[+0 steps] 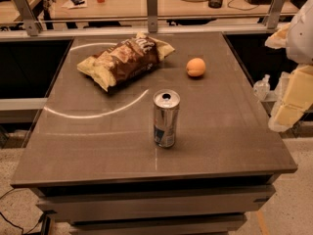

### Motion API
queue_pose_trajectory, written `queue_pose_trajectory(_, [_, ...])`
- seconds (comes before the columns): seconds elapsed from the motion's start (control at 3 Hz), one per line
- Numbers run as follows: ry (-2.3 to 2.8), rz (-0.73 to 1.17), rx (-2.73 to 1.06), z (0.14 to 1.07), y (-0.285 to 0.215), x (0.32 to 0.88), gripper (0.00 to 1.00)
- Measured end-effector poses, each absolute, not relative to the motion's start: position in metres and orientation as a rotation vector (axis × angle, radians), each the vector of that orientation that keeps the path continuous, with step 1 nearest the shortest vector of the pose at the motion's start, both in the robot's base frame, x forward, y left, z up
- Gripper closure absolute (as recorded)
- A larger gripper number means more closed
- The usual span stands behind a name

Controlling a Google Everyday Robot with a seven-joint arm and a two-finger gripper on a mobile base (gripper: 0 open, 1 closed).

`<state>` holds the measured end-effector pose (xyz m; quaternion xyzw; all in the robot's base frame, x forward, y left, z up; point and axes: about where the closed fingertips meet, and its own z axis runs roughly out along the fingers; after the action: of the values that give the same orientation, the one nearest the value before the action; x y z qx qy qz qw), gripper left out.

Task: Pick orange

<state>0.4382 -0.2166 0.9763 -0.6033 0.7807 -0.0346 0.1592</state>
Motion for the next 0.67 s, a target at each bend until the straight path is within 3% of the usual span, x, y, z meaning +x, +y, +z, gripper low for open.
queue_pose_trajectory(0.67, [2.226,-0.089,-1.656,0.971,-0.211,0.470,0.00])
